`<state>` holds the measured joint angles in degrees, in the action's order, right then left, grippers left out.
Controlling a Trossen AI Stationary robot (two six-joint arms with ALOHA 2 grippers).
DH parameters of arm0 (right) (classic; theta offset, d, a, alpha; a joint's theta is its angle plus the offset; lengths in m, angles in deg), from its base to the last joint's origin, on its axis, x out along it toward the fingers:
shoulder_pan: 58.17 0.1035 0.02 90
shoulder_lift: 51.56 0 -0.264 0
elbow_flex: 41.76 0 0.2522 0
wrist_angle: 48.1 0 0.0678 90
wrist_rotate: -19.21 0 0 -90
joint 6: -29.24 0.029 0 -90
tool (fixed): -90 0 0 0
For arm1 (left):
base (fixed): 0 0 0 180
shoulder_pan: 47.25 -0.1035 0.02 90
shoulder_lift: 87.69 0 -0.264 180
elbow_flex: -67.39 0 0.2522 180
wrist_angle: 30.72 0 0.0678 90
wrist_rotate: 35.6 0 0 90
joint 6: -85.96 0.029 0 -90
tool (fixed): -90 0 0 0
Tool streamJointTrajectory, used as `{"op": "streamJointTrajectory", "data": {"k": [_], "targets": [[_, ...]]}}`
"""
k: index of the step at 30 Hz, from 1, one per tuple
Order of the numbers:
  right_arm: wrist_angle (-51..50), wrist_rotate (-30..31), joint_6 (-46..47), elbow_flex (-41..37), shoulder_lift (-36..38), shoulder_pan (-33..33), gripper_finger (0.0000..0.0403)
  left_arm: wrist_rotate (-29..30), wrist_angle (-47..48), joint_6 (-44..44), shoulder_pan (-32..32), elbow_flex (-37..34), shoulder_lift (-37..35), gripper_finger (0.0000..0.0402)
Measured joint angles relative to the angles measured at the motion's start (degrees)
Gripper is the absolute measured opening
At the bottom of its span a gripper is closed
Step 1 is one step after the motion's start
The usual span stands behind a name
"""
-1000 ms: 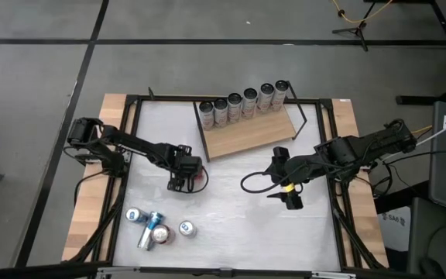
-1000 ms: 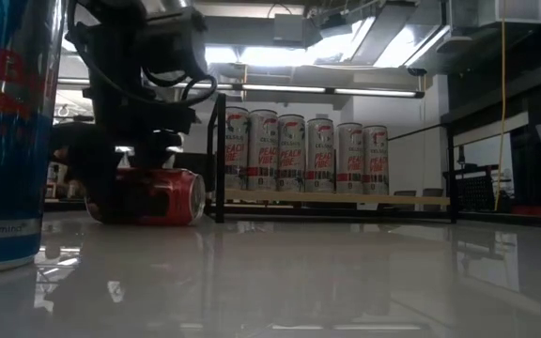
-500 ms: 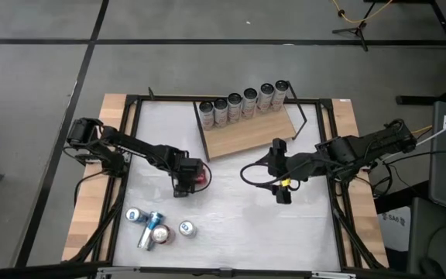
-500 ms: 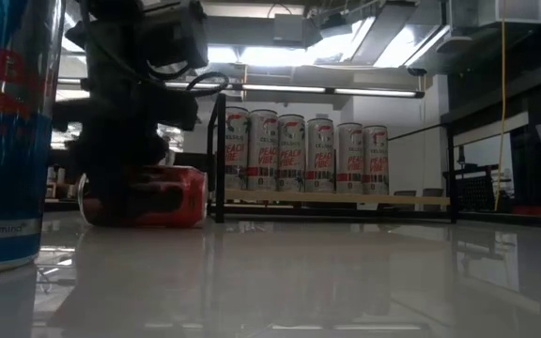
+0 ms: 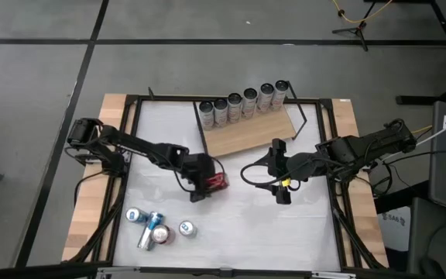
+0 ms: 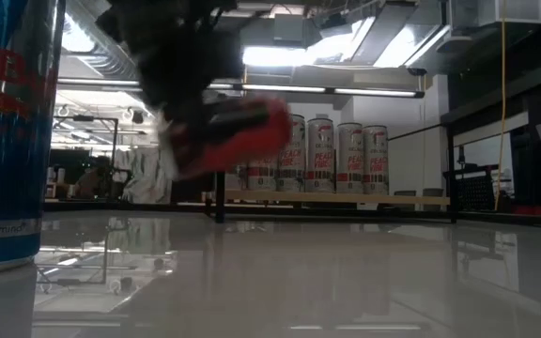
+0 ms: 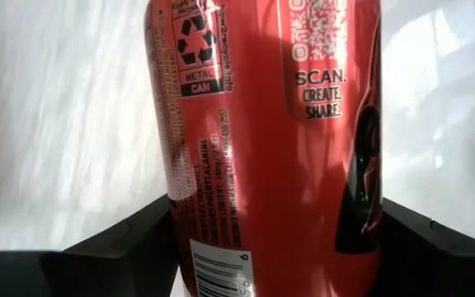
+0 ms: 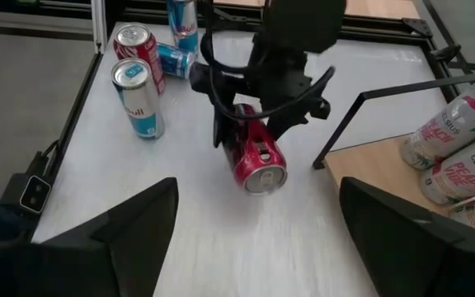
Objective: Place canned beverage on shelf
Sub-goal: Put the red black soda can on the shelf
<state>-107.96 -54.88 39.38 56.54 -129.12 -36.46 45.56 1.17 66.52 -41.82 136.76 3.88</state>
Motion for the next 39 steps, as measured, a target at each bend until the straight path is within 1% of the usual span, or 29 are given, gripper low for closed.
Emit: {"op": "streamJointTrajectory", "data": {"k": [2, 4, 6, 8, 11, 15, 18, 20, 24, 27, 32, 39], "targets": [[0.0, 0.0, -0.6, 0.0, 0.0, 0.0, 0.0331, -0.8, -0.4, 0.0, 0.0, 2.5, 0.0, 0.0289], [0.0, 0.0, -2.2, 0.0, 0.0, 0.0, 0.0331, -2.9, -1.9, 0.0, 0.0, 5.0, 0.0, 0.0289], [0.0, -0.1, -4.6, 0.0, 0.0, 0.0, 0.0331, -5.1, -3.2, -0.2, 0.0, 7.5, 0.0, 0.0289], [-0.1, -1.4, -7.8, 0.0, 0.0, 0.0, 0.0331, -7.6, -4.6, -1.6, 0.0, 9.4, 0.0, 0.0289], [0.0, -5.2, -14.6, 0.0, 0.0, 0.0, 0.0331, -11.7, -7.9, -5.1, 0.0, 11.1, 0.0, 0.0289], [1.6, -10.2, -22.0, 0.0, 0.0, 0.0, 0.0331, -18.9, -14.2, -11.8, 0.0, 11.6, 0.0, 0.0289], [4.8, -11.7, -26.5, 0.0, 0.0, 0.1, 0.0331, -23.8, -17.8, -17.0, 0.0, 11.6, 0.0, 0.0289], [7.3, -12.2, -29.9, 0.0, 0.0, 0.1, 0.0331, -25.6, -19.9, -19.5, 0.1, 11.6, 0.0, 0.0289], [11.8, -12.5, -36.0, 0.0, 0.0, 0.1, 0.0331, -25.8, -24.7, -22.8, 0.4, 11.6, 0.0, 0.0289], [13.0, -12.9, -39.0, 0.0, 0.0, 0.1, 0.0331, -25.8, -27.7, -24.1, 0.7, 11.6, 0.0, 0.0289], [13.0, -17.2, -39.3, 0.0, 0.0, 0.0, 0.0331, -24.7, -31.5, -24.1, 1.4, 11.6, 0.0, 0.0289], [13.3, -17.4, -39.1, 0.0, -0.1, 0.0, 0.0331, -23.8, -31.7, -24.0, 1.4, 11.6, -0.1, 0.0289]]}}
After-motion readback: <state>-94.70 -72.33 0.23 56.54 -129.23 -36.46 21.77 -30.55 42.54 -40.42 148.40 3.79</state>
